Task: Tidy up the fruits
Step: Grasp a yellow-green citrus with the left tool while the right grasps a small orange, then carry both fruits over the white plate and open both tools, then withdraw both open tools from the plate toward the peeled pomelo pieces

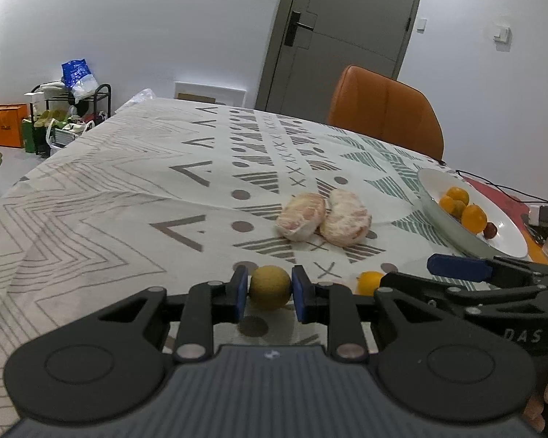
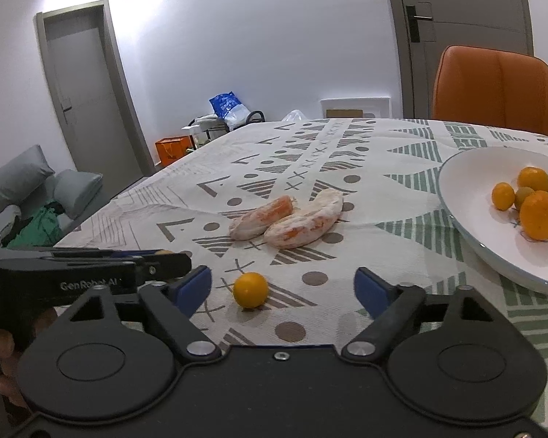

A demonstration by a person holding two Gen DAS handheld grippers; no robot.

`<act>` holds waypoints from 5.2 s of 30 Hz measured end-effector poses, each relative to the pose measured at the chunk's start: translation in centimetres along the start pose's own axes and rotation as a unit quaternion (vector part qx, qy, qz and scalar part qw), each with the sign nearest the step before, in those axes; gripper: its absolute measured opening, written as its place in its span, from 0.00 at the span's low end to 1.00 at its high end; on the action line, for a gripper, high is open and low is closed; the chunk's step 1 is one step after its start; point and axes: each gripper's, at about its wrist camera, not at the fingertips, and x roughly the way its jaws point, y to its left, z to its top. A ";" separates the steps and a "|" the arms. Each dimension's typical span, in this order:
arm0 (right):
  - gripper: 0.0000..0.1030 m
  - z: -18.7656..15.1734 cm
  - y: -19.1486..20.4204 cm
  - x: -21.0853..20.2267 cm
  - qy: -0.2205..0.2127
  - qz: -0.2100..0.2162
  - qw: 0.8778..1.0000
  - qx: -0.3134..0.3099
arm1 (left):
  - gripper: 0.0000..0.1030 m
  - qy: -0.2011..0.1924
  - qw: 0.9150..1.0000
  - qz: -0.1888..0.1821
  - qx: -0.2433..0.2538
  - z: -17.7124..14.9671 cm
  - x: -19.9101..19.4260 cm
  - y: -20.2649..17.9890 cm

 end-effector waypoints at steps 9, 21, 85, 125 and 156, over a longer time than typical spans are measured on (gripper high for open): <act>0.67 0.0 1.5 1.0 0.010 0.011 1.000 -0.021 | 0.24 -0.006 1.000 0.005 -0.002 0.3 -0.6 0.7; 0.20 -0.2 0.8 0.7 0.013 0.023 1.000 -0.012 | 0.24 -0.010 1.000 -0.004 0.016 0.6 -0.8 -0.5; 0.23 -0.8 -14.2 -8.3 -0.093 -0.116 0.982 0.121 | 0.24 -0.014 0.989 -0.079 0.124 3.1 2.6 -13.4; 0.47 -1.8 -15.8 -10.2 -0.108 -0.119 0.976 0.144 | 0.45 -0.021 0.985 -0.074 0.155 4.8 5.2 -18.9; 1.00 0.3 -11.7 -8.1 -0.091 -0.107 0.984 0.110 | 0.79 -0.037 0.995 -0.007 0.088 5.1 1.9 -9.6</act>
